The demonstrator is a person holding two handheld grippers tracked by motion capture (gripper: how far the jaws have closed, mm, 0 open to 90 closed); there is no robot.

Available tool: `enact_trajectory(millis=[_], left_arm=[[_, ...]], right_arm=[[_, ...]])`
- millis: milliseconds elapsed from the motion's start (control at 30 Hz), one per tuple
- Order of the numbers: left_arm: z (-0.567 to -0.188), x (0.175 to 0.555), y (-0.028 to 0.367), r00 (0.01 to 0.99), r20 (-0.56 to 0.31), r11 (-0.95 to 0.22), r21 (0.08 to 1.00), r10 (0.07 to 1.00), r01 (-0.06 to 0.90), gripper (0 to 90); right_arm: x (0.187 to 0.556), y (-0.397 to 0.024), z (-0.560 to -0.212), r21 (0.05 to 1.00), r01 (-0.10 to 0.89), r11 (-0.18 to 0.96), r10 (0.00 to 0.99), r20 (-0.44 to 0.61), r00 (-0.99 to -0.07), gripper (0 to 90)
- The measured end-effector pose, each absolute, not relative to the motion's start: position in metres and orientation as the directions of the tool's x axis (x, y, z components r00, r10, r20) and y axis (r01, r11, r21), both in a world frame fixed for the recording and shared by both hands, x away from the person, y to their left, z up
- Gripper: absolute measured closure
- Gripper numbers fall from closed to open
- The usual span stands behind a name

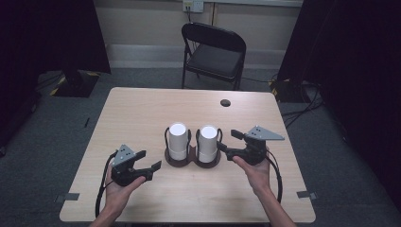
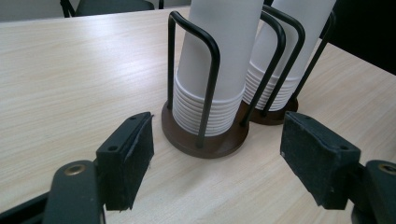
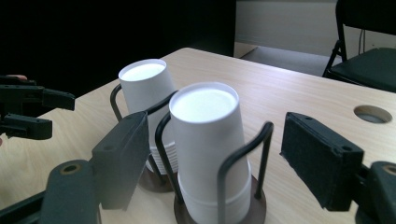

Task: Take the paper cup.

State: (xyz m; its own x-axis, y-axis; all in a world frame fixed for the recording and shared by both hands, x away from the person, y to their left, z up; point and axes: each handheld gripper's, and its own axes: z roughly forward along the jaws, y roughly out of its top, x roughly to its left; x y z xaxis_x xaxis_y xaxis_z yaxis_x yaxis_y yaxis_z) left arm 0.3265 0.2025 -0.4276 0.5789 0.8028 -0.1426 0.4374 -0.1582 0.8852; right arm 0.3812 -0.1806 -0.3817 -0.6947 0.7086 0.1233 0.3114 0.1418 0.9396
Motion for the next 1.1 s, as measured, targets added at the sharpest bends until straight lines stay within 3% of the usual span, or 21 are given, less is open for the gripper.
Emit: enact_trajectory(millis=[767,1100], left_arm=[[-0.429,0.327,0.200,0.582,-0.144,-0.164,0.881,0.800,0.444,26.5],[-0.428,0.326,0.201,0.587,-0.144,-0.162,0.885,0.797,0.436,26.4]], right_arm=[[0.418,-0.141,-0.380,0.945,0.269,0.185,0.670,0.079,-0.738,25.9],[0.429,-0.133,-0.393,0.931,0.310,0.193,0.672,0.104,-0.733,25.9]])
